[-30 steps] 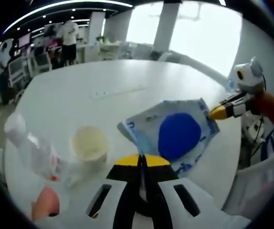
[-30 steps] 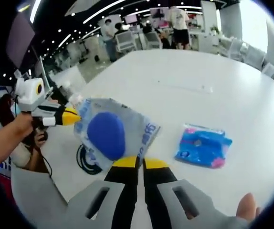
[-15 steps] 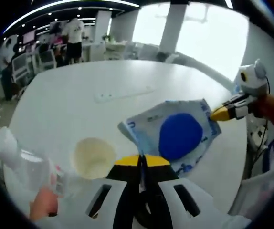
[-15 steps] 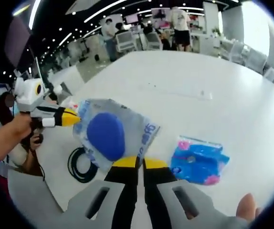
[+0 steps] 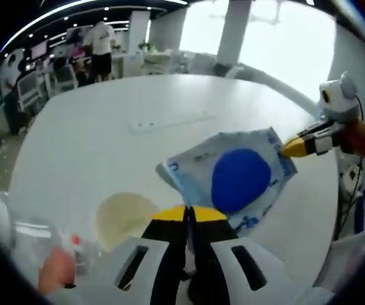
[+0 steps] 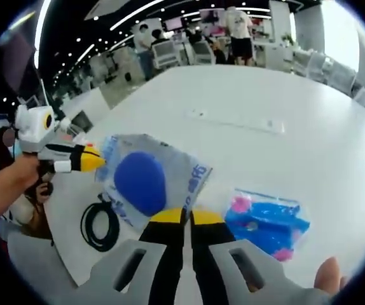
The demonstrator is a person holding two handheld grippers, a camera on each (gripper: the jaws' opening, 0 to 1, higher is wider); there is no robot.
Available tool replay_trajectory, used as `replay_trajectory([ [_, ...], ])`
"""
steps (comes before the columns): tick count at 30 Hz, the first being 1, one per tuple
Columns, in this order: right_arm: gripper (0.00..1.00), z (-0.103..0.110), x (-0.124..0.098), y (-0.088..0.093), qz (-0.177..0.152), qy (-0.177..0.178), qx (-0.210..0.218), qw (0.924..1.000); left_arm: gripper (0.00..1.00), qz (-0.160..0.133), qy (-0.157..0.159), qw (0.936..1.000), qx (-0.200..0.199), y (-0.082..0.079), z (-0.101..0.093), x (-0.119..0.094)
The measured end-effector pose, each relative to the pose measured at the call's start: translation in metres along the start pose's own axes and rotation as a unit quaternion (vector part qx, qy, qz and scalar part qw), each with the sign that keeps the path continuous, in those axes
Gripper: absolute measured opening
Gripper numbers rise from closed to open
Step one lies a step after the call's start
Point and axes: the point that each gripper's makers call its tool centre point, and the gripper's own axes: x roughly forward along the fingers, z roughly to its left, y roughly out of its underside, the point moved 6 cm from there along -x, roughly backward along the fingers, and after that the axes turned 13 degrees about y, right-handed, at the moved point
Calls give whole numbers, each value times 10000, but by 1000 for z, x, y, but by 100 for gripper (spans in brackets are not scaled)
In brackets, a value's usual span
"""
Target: Arrange the tabletop items into an orderly group along one side of the table until the central work area is clear of visible clutter.
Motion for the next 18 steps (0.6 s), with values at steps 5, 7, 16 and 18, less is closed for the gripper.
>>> replay_trajectory([
  [5, 3, -2, 10, 1, 73, -20, 30, 10000, 0, 97, -51, 9999, 3, 2, 4, 7],
  [7, 3, -3, 13, 2, 91, -19, 33, 10000, 0, 193, -88, 9997, 98, 3, 2, 10],
  [16, 3, -7, 21, 5, 151, -71, 95, 9998, 0, 431, -246, 9977, 461, 6, 2, 14],
  [18, 3, -6, 23, 6, 167, -64, 88, 9998, 0, 444, -257, 9976, 461, 6, 2, 15],
])
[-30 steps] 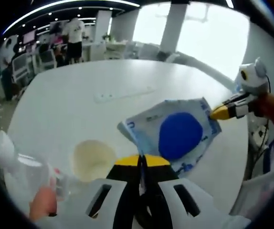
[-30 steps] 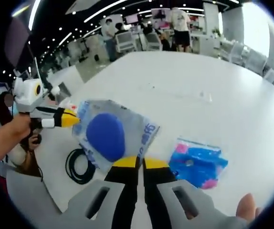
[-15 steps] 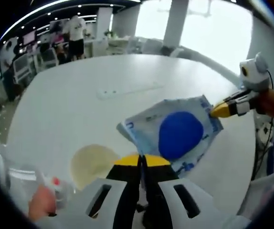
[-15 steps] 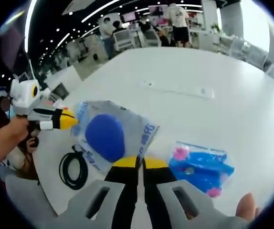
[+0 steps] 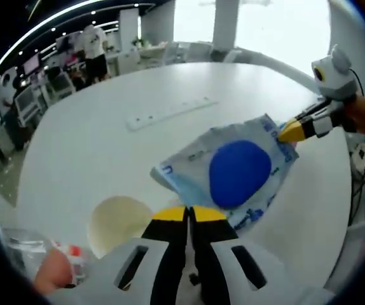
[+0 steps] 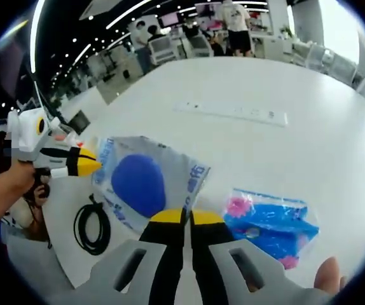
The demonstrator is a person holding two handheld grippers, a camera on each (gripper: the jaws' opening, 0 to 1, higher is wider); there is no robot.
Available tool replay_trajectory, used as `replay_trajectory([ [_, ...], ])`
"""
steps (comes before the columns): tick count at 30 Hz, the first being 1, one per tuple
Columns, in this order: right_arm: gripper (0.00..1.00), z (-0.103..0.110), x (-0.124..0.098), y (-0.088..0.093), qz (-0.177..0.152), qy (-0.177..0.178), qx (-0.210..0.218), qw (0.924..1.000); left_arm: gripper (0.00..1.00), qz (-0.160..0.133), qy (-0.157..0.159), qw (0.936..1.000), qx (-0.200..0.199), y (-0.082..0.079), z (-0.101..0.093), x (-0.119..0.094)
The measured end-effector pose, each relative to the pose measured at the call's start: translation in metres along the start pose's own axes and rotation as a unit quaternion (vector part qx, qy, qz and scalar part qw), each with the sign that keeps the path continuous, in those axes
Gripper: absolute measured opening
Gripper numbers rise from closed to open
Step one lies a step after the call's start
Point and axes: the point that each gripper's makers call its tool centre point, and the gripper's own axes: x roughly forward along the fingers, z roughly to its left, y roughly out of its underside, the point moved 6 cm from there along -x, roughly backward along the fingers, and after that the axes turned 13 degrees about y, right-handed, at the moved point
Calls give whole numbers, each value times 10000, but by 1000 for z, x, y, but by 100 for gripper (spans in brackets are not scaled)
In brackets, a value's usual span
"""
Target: Arrange the tabletop items into an orderly group along one side of the table until the central work area is clear of visible clutter.
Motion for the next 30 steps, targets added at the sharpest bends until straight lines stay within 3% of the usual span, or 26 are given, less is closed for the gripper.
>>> replay_trajectory([
  [5, 3, 0, 7, 2, 62, -12, -18, 10000, 0, 84, -60, 9999, 132, 2, 0, 3],
  [30, 3, -2, 29, 12, 347, -16, -25, 9994, 0, 555, -155, 9983, 54, 14, 4, 21],
])
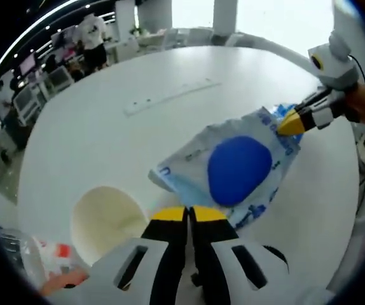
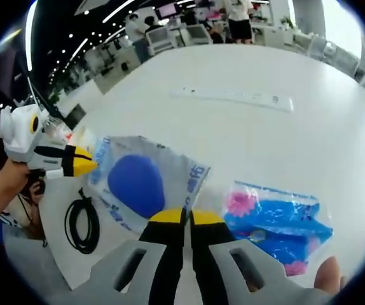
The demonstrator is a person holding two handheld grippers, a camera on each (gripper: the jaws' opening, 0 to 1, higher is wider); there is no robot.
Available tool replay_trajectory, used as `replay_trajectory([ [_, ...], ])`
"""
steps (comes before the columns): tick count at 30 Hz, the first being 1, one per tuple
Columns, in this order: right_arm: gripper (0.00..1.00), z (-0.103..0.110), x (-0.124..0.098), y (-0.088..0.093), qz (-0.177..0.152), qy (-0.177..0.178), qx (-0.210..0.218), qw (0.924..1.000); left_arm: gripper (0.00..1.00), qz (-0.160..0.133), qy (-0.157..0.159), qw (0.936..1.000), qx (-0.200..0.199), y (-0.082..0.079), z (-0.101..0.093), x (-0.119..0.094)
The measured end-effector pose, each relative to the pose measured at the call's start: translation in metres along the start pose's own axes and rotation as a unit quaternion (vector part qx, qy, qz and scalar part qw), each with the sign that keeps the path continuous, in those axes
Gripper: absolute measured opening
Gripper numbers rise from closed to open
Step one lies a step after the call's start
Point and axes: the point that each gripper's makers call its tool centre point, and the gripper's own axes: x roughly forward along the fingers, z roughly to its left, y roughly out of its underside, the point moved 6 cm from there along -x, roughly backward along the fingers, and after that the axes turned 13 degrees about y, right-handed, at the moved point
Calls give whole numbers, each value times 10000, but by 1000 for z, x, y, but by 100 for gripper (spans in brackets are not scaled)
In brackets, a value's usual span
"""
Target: Arrange the tabletop items into an orderly group along one side of the table until the central work area is clear of visible clutter.
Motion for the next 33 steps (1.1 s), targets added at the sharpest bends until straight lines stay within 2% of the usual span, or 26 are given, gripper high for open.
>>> replay_trajectory([
  [11, 4, -1, 7, 5, 150, 61, -72, 9998, 0, 154, -119, 9997, 166, 0, -1, 3],
  [33, 4, -3, 18, 6, 221, 199, -52, 9995, 3, 135, -230, 9993, 249, 0, 2, 2],
])
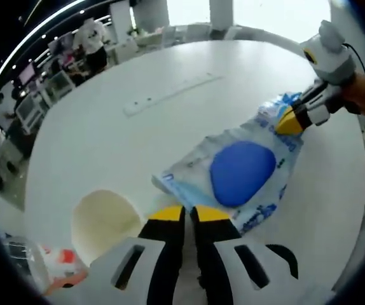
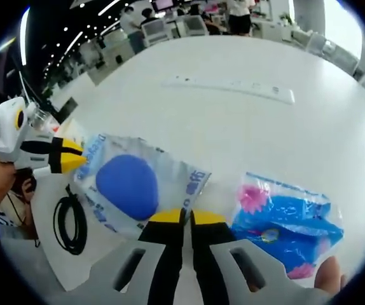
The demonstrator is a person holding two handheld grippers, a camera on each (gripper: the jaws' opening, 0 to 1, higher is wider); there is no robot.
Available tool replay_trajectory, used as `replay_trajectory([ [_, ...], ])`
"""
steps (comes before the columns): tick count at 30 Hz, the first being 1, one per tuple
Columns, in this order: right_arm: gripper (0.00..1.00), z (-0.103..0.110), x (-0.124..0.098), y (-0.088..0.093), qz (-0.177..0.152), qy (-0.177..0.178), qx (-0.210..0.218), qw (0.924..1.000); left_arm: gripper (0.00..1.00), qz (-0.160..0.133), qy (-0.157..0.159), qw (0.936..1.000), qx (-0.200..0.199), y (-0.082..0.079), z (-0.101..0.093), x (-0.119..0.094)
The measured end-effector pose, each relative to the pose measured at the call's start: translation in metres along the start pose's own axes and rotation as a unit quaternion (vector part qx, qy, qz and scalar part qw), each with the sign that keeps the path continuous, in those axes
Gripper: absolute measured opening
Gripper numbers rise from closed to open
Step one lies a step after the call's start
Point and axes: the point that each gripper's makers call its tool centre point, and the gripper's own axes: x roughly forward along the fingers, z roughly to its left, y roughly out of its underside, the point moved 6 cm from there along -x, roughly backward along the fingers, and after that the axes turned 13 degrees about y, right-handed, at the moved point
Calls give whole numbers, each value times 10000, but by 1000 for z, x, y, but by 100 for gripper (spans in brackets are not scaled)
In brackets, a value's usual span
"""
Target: Arrange the tabletop items into an orderly group along one side of the table until the central work area is clear of visible clutter.
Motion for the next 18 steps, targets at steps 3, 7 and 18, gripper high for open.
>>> replay_trajectory([
  [3, 4, 0, 0, 0, -11, 39, -17, 10000, 5, -6, -12, 10000, 14, 0, -1, 0],
  [7, 4, 1, -1, 0, -15, 59, -16, 10000, 7, -40, -31, 10000, 37, -1, -1, -3],
  [18, 5, 1, -2, 0, 0, 89, 5, 10000, 13, -299, 4, 9992, 267, -12, -11, -8],
])
